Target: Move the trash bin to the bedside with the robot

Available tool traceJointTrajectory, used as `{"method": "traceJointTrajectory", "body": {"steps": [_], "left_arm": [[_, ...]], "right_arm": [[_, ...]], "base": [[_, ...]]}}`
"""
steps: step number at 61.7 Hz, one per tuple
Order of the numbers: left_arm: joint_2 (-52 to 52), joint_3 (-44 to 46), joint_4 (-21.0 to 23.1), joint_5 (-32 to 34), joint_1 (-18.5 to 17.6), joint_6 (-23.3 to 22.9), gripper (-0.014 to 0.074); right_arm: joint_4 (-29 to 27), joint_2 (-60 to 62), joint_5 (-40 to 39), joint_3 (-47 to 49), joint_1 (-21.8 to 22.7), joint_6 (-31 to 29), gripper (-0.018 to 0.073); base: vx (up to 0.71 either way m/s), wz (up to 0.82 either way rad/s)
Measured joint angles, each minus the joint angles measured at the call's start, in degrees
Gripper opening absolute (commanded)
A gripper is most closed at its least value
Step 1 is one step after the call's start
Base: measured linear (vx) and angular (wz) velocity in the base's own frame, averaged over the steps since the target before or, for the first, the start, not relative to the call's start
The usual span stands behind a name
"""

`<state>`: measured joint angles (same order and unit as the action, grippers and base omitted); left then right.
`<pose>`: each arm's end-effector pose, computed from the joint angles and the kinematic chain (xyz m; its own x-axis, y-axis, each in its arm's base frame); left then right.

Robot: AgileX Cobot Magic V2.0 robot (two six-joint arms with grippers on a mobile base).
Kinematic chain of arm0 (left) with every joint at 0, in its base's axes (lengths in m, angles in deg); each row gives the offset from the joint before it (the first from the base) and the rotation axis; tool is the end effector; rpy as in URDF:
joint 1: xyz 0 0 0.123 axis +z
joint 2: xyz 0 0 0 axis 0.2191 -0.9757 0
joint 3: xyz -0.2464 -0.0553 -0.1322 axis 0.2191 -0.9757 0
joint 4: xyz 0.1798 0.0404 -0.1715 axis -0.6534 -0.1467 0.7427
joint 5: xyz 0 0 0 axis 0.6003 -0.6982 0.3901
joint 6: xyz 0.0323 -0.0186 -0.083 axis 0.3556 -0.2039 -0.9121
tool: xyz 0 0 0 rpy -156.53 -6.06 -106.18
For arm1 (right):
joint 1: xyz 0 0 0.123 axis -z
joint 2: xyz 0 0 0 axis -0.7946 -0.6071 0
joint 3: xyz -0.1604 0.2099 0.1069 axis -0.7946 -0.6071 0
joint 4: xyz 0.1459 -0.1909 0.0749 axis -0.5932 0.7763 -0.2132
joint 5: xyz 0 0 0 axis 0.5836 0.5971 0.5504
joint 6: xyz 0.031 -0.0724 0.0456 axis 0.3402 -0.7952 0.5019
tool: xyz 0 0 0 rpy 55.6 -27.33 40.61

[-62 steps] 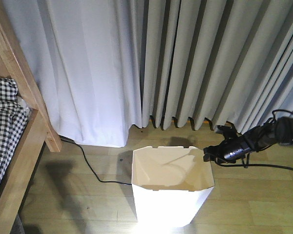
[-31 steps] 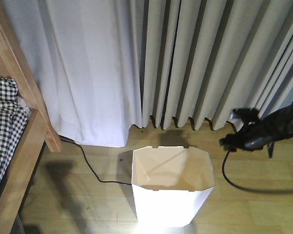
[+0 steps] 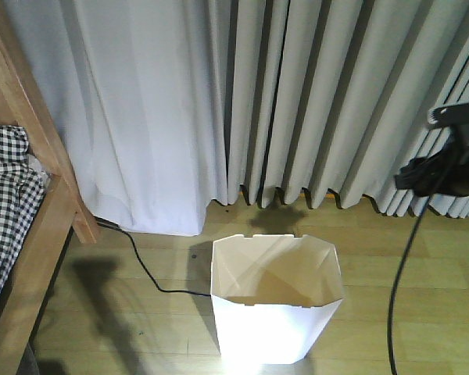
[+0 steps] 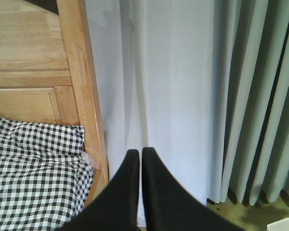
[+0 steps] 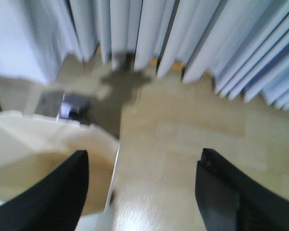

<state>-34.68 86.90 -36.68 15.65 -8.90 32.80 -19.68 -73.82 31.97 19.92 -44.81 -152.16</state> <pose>0.0554 0.0041 0.1851 -0.1482 0.0082 -0.9889 -0.0670 0.9976 0.0183 0.2911 -0.0272 0.1901 -0.7124 -0.1788 -0.6786 -0.1612 0.9828 -0.0897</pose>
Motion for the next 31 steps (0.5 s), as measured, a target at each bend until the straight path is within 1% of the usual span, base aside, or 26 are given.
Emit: {"method": "traceJointTrajectory", "body": {"steps": [25, 31], "left_arm": [[0.00, 0.00, 0.00, 0.00, 0.00, 0.00, -0.0006], [0.00, 0.00, 0.00, 0.00, 0.00, 0.00, -0.0006]], "right_arm": [[0.04, 33.32, 0.59, -10.40, 0.00, 0.11, 0.0476], [-0.52, 42.11, 1.70, -13.46, 0.00, 1.23, 0.0476]], "base": [[0.00, 0.00], [0.00, 0.00]]}}
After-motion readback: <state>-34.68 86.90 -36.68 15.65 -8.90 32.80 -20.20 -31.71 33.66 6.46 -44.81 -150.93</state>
